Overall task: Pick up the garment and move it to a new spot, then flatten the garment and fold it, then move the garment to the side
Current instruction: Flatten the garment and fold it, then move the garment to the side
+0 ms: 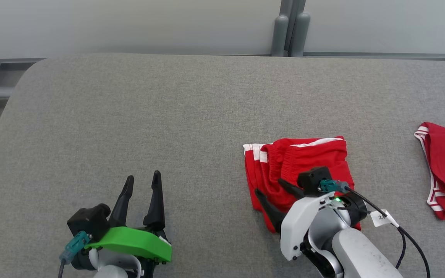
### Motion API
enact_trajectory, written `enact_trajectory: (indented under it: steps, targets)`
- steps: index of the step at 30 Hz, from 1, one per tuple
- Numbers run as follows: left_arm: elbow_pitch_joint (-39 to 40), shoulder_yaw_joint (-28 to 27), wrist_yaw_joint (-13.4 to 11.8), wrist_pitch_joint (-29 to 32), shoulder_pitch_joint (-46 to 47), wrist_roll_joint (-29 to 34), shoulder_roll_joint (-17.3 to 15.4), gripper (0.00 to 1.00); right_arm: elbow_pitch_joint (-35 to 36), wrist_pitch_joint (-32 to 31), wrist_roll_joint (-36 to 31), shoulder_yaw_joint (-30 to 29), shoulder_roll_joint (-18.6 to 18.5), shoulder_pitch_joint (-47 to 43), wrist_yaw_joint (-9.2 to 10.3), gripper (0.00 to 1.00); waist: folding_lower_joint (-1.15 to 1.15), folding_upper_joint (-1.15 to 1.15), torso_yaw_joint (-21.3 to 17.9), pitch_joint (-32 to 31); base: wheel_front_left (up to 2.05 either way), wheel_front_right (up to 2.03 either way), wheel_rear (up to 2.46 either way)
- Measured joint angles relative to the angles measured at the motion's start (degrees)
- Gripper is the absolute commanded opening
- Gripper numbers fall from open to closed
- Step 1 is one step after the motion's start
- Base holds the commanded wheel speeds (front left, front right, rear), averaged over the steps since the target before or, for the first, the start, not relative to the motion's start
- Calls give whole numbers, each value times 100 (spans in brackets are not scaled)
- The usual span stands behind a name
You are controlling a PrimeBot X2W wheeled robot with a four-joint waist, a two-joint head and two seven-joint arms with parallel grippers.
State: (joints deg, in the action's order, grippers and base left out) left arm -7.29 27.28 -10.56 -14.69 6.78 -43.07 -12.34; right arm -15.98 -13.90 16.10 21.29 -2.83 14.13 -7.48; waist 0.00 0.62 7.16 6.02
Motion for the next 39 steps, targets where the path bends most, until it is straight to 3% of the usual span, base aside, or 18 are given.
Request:
enact_trajectory:
  steps: [5,12,16,23,29,39]
  targets:
    - [14,14,-9,8,-19,0,-27,100,398,247,88,-68,3,-71,0,100,0,0,-79,-50,0,0,0]
    - [103,60,-64,52,-62,10,-79,100,928,441,-62,-865,1,-158,0,100,0,0,-203,-134,0,0,0]
    - [170,108,-114,59,-87,49,-90,100,1141,213,-227,-1361,-30,-332,0,100,0,0,-290,-165,0,0,0]
    - [272,208,-192,94,-102,126,-89,100,1406,-459,2,-1700,-555,-571,0,100,0,0,-409,-152,0,0,0]
    - [320,243,-207,108,-84,159,-98,100,1241,-965,381,-1794,-1114,-533,0,100,0,0,-402,-42,0,0,0]
    - [316,253,-209,109,36,189,-89,100,404,-1669,1259,-1767,-1368,42,0,100,0,0,-111,161,0,0,0]
